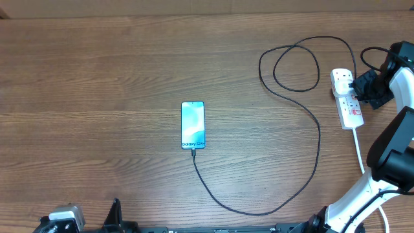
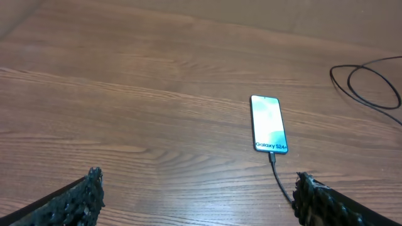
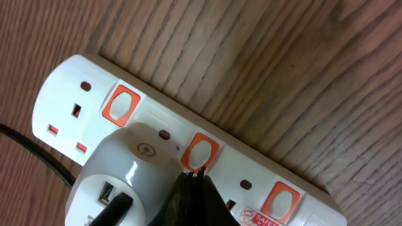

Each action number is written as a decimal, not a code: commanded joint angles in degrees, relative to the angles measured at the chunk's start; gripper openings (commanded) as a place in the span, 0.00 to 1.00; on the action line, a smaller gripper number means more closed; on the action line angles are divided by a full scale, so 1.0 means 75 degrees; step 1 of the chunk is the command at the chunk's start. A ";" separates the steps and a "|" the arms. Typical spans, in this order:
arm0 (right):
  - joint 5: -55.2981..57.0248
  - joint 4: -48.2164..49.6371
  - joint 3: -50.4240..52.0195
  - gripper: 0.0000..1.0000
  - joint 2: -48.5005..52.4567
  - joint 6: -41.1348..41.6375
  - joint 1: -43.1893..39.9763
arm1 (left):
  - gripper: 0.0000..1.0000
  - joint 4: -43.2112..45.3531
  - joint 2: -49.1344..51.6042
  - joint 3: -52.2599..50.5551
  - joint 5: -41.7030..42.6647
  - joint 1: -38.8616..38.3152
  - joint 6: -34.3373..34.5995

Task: Plug charger to phone and switch on socket
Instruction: 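Press the orange switch beside the plugged socket with the right gripper, then lift the right gripper off the power strip and retract it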

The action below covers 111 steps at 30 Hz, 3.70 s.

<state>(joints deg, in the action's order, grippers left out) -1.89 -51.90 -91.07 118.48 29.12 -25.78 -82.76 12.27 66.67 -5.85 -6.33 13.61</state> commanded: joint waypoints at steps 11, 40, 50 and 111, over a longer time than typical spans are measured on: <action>-0.0114 0.0175 -0.0221 0.04 0.0449 -0.0099 0.0108 | 1.00 0.0006 -0.0061 -0.0020 -0.0070 0.0044 0.0134; 0.0755 -0.2209 -0.1859 0.04 0.0571 -0.0691 0.0673 | 1.00 0.0009 -0.0452 -0.0020 -0.0073 0.0050 0.0134; 0.0714 -0.2999 -0.2719 0.04 -0.1241 -0.0662 0.0650 | 1.00 -0.0125 -0.1588 0.0082 -0.0073 0.0635 0.0131; -0.2363 0.1888 -0.0560 0.19 -1.1983 0.0169 0.2328 | 1.00 0.8309 -0.1603 -0.6470 0.0393 0.0804 0.0641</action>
<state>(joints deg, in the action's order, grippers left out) -19.33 -37.91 -95.61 29.93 30.83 -8.58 -22.68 0.64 21.96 -3.44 -0.95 18.09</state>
